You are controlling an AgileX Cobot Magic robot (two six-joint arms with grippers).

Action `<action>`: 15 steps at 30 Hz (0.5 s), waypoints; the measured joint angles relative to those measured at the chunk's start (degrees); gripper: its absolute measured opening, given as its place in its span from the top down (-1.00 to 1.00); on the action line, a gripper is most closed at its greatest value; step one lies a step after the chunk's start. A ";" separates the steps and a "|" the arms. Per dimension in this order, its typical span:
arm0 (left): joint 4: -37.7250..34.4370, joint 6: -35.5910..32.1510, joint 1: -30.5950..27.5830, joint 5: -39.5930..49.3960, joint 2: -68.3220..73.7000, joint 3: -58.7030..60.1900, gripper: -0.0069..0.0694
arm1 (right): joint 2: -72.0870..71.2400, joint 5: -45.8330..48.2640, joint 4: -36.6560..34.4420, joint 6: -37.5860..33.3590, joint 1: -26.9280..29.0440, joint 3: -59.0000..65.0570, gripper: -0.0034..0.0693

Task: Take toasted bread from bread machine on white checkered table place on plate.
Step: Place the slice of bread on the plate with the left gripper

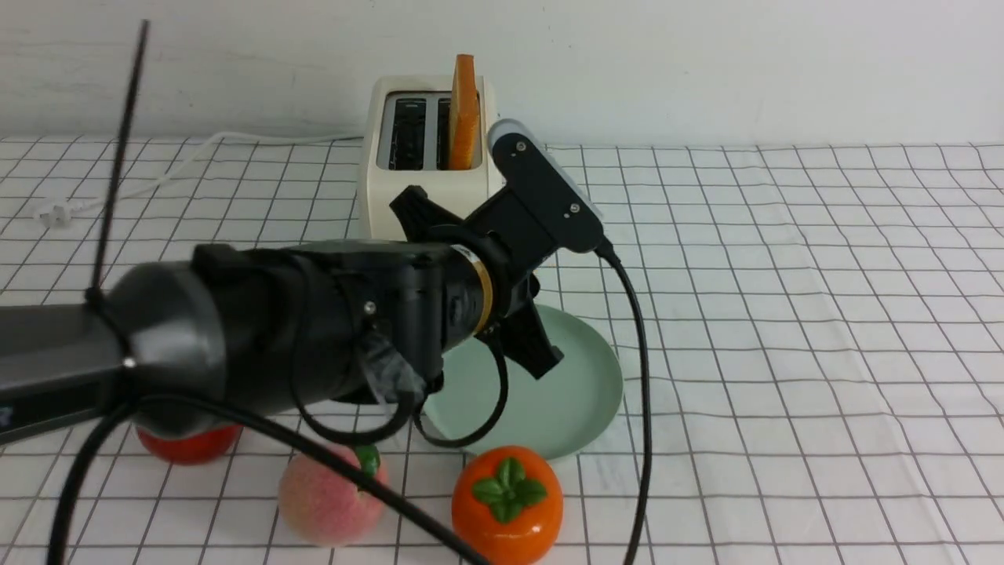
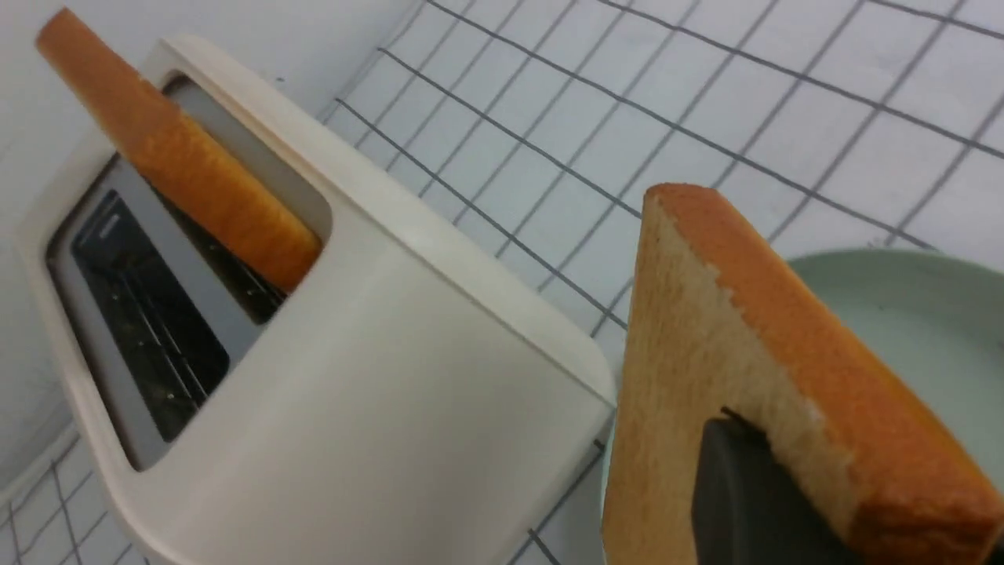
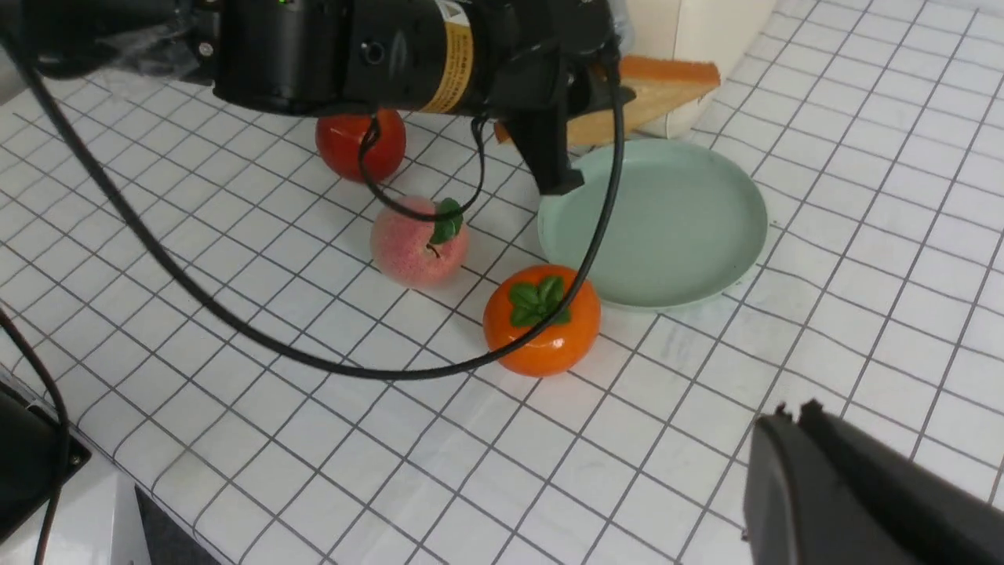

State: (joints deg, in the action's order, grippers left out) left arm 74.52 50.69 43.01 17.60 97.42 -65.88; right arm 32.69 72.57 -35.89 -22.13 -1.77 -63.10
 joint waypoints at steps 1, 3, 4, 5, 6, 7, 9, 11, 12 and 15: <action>3.10 3.95 0.00 0.00 0.82 -0.33 0.55 | 0.00 0.00 0.00 0.00 0.00 0.44 0.91; 8.73 9.75 0.00 -0.43 1.97 -0.41 0.55 | -0.04 0.00 0.15 0.00 0.00 1.12 0.91; 11.20 12.72 0.00 -1.09 2.43 -0.41 0.55 | -0.04 0.00 0.26 0.00 0.00 1.35 0.91; 12.81 14.83 0.13 -1.82 2.77 -0.45 0.55 | -0.04 0.00 0.31 0.00 0.00 1.43 0.91; 13.18 15.12 0.18 -1.99 2.84 -0.45 0.55 | -0.04 0.00 0.31 0.00 0.00 1.43 0.91; 13.75 16.12 0.29 -2.29 3.03 -0.45 0.55 | -0.04 0.00 0.31 0.00 0.00 1.49 0.91; 14.71 16.89 0.82 -2.62 3.30 -0.54 0.55 | -0.04 0.00 0.31 -0.45 0.00 1.60 0.90; 15.11 16.82 1.16 -2.78 3.47 -0.59 0.55 | -0.04 0.00 0.31 -1.16 0.00 1.60 0.90; 15.23 16.69 1.23 -2.84 3.78 -0.59 0.55 | -0.04 0.00 0.31 -1.24 0.00 1.62 0.90; 15.40 16.57 1.23 -2.78 5.03 -0.71 0.55 | -0.04 0.00 0.31 -1.33 0.00 1.67 0.90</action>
State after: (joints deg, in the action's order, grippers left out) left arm 89.92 67.26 44.23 14.82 102.45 -66.59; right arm 32.64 72.57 -35.58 -23.46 -1.77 -61.43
